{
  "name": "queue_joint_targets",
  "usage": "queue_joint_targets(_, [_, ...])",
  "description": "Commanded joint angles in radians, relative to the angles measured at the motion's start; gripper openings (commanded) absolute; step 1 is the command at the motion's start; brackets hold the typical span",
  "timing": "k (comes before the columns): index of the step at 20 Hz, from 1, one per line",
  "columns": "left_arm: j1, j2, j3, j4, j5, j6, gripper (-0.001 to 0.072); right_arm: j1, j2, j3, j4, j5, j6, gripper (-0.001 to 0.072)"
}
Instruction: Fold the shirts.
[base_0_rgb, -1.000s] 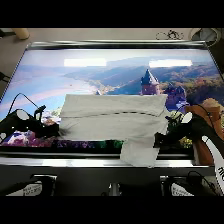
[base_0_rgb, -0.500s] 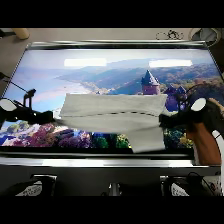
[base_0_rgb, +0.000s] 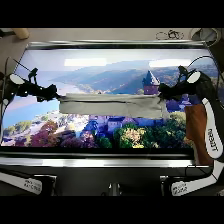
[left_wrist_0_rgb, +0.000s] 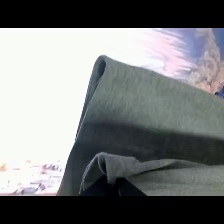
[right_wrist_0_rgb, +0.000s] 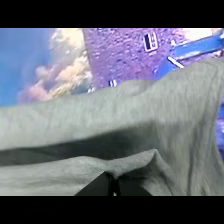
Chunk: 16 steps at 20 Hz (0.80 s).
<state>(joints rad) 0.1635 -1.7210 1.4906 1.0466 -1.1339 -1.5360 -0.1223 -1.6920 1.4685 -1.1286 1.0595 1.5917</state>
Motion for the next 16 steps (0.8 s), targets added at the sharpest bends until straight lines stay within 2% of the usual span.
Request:
queue_joint_targets(1, [-0.001,-0.162,0.121,-0.105,-0.029,-0.020,0.0439,0.000,-0.121,0.048,0.083,-0.023,0.013,0.0170])
queue_joint_targets(2, [0.006,-0.158,0.134,-0.105,-0.030,-0.009,0.0545,-0.011,-0.112,0.051,0.072,-0.008,-0.021,0.0504])
queue_joint_targets(3, [0.019,-0.145,0.153,-0.105,-0.044,0.023,0.0543,-0.030,-0.093,0.055,0.049,0.032,-0.071,0.0686])
queue_joint_targets(5, [0.048,-0.095,0.187,-0.105,-0.082,0.059,0.0541,-0.085,-0.070,0.055,-0.080,0.150,-0.082,0.0708])
queue_joint_targets(7, [0.061,-0.031,0.189,-0.105,-0.090,0.064,0.0539,-0.137,-0.092,0.048,-0.083,0.309,-0.084,0.0709])
queue_joint_targets(8, [0.061,-0.002,0.189,-0.105,-0.091,0.066,0.0539,-0.142,-0.107,0.041,-0.054,0.344,-0.108,0.0709])
queue_joint_targets(11, [0.039,0.080,0.189,-0.105,-0.119,0.070,0.0538,-0.112,-0.151,0.017,0.041,0.301,-0.141,0.0708])
queue_joint_targets(15, [-0.019,0.171,0.189,-0.105,-0.163,0.070,0.0539,-0.022,-0.206,0.017,0.052,0.225,-0.100,0.0698])
queue_joint_targets(16, [-0.039,0.184,0.189,-0.105,-0.164,0.071,0.0539,-0.002,-0.210,0.017,0.056,0.206,-0.081,0.0634])
